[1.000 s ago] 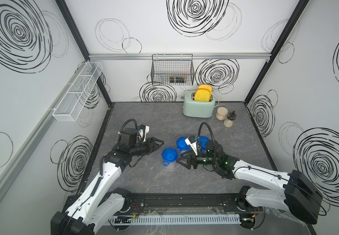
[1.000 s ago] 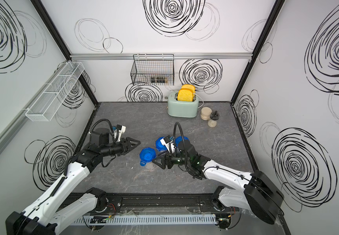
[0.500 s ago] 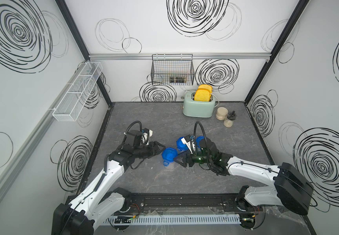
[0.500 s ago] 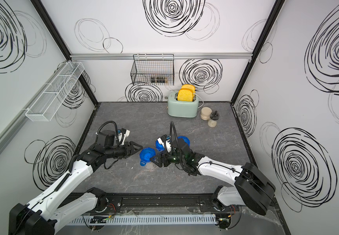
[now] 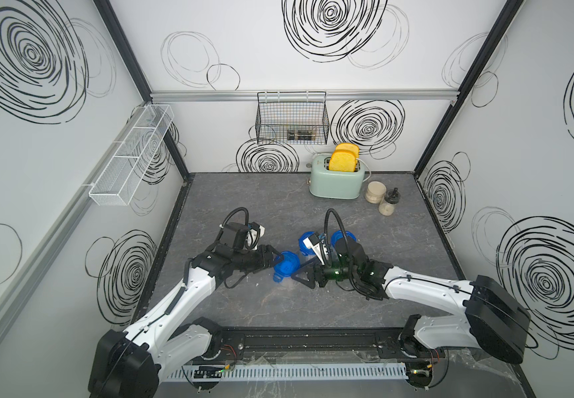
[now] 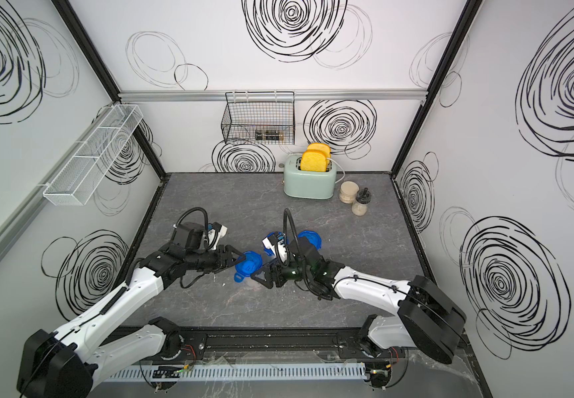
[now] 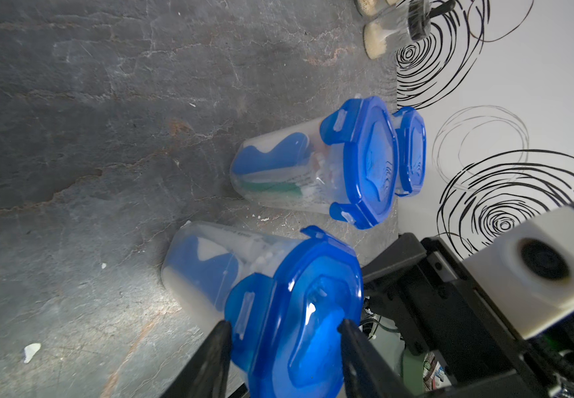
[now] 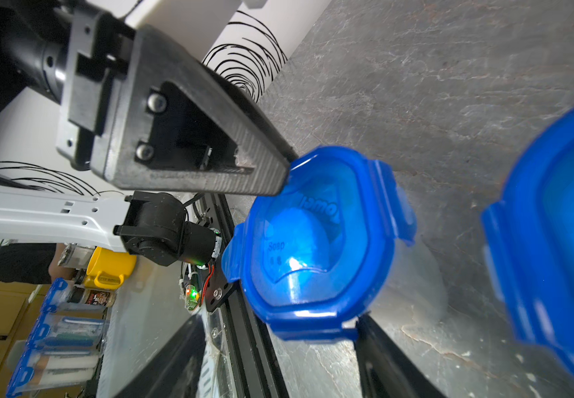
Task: Take out toiletry kits
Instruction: Adjust the container at the center of the board.
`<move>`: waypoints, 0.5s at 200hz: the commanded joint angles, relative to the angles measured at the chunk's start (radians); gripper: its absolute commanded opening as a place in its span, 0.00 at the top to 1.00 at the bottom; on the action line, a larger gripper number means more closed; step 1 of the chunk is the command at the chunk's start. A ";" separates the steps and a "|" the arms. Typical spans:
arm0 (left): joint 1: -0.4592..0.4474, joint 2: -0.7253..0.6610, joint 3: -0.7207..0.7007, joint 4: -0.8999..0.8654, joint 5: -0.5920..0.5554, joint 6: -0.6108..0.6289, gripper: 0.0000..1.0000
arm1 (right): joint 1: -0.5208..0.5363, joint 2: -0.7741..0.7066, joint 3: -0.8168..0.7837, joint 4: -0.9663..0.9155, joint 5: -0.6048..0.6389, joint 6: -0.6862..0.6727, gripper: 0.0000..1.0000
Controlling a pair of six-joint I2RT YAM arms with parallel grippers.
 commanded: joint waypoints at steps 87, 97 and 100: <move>-0.019 0.092 0.100 0.028 0.008 0.046 0.45 | 0.067 0.002 -0.023 0.096 -0.057 0.059 0.29; -0.019 0.095 0.107 0.021 0.009 0.055 0.44 | 0.068 0.000 -0.031 0.106 -0.063 0.065 0.29; -0.019 0.094 0.109 0.023 0.010 0.058 0.43 | 0.068 -0.001 -0.033 0.109 -0.067 0.067 0.28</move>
